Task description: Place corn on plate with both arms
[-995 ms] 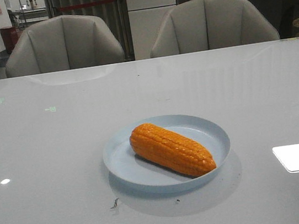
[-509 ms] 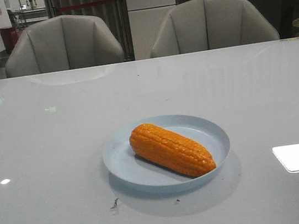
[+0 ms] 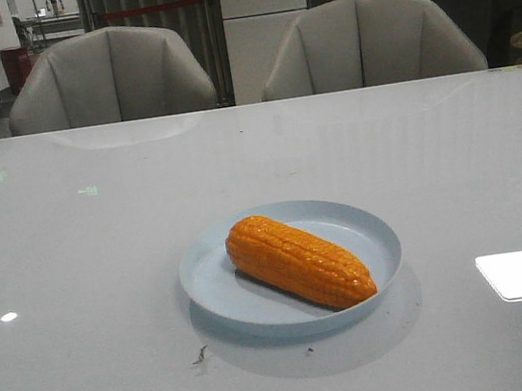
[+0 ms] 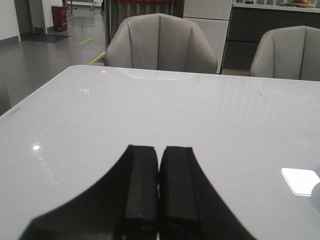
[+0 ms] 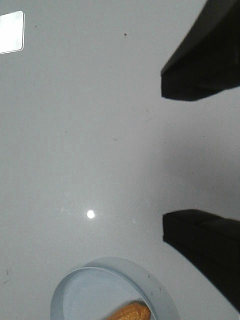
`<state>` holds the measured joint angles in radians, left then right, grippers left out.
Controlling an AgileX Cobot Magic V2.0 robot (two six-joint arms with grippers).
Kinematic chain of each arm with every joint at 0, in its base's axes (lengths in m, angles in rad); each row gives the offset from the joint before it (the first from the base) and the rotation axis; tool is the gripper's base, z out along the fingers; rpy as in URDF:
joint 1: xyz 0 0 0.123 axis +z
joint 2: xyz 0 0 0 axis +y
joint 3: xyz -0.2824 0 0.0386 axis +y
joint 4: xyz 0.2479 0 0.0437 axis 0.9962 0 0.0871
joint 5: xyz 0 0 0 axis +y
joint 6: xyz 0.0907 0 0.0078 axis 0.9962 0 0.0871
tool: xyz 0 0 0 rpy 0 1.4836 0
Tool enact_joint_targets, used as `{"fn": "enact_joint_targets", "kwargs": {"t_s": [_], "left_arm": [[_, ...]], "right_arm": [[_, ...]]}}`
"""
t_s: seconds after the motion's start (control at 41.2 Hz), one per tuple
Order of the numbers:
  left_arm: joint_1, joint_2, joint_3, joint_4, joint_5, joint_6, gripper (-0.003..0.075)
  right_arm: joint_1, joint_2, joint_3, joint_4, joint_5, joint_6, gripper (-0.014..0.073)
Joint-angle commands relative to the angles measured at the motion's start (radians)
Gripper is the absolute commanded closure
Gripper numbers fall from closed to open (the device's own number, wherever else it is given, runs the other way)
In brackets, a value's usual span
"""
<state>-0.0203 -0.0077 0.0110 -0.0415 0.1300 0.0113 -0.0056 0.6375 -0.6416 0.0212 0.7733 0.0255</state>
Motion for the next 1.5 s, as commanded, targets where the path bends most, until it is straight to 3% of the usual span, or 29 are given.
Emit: {"fn": "enact_joint_targets", "kwargs": {"t_s": [0.0, 0.073, 1.019, 1.189, 1.286, 1.334, 1.48], "left_arm": [[0.001, -0.021, 0.038, -0.011, -0.114, 0.012, 0.0617], [0.001, -0.021, 0.038, -0.011, -0.13, 0.072, 0.0617], [0.001, -0.019, 0.038, -0.011, -0.124, 0.072, 0.0617], [0.001, -0.019, 0.038, -0.011, -0.124, 0.072, 0.0617], [0.001, -0.019, 0.038, -0.011, -0.124, 0.072, 0.0617], [0.001, -0.019, 0.038, -0.011, -0.124, 0.072, 0.0617], [0.001, -0.019, 0.038, -0.011, -0.124, 0.072, 0.0617]], "right_arm": [[-0.007, -0.003, -0.028, -0.005, -0.067, -0.002, 0.0023], [-0.007, -0.003, -0.028, -0.005, -0.067, -0.002, 0.0023], [0.001, -0.01, -0.016, -0.045, -0.086, -0.002, 0.0027], [0.046, -0.056, 0.011, -0.029, -0.15, -0.002, 0.0209], [0.077, -0.091, 0.051, -0.01, -0.242, -0.002, 0.0396], [0.093, -0.119, 0.086, 0.002, -0.319, -0.002, 0.0531], [0.104, -0.211, 0.19, 0.022, -0.494, -0.002, 0.0537]]}}
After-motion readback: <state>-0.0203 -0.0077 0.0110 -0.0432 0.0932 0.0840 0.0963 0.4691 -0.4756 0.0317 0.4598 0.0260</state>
